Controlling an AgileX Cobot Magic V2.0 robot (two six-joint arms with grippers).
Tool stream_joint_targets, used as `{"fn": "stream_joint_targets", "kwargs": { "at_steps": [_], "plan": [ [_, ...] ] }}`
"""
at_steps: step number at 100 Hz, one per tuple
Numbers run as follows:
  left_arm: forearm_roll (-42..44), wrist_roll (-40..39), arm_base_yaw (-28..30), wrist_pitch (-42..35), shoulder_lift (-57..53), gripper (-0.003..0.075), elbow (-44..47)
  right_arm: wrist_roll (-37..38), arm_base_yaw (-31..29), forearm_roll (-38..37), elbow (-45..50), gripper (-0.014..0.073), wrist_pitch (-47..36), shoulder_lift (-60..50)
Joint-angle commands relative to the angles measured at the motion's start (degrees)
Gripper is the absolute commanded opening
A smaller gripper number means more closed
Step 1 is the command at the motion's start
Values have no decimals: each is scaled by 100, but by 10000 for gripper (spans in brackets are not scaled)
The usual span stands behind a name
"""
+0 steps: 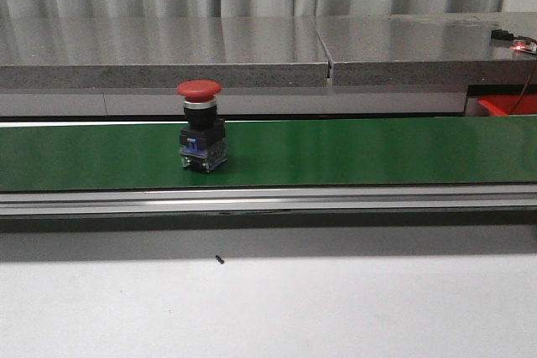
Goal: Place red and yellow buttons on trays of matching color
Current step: 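Carry the yellow button into the yellow tray and release it, right gripper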
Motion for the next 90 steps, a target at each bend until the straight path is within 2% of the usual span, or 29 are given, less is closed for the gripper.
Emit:
{"fn": "stream_joint_targets", "kwargs": {
  "at_steps": [1, 29, 49, 66, 83, 90],
  "plan": [
    [-102, -48, -51, -371, 37, -20, -139, -2, -107, 29, 71, 190, -459, -263],
    [-102, -48, -51, -371, 37, -20, -139, -2, -175, 53, 746, 192, -1258, -233],
    [-102, -48, -51, -371, 37, -20, -139, -2, -175, 53, 855, 209, -1579, -201],
    [-102, -48, -51, -371, 37, -20, -139, -2, -175, 86, 855, 324, -1656, -187],
    [-102, -48, -51, -371, 37, -20, -139, -2, -170, 125, 855, 497, -1663, -187],
    [-102, -48, -51, -371, 37, -20, -139, -2, -165, 143, 855, 521, -1661, -187]
  ]
}}
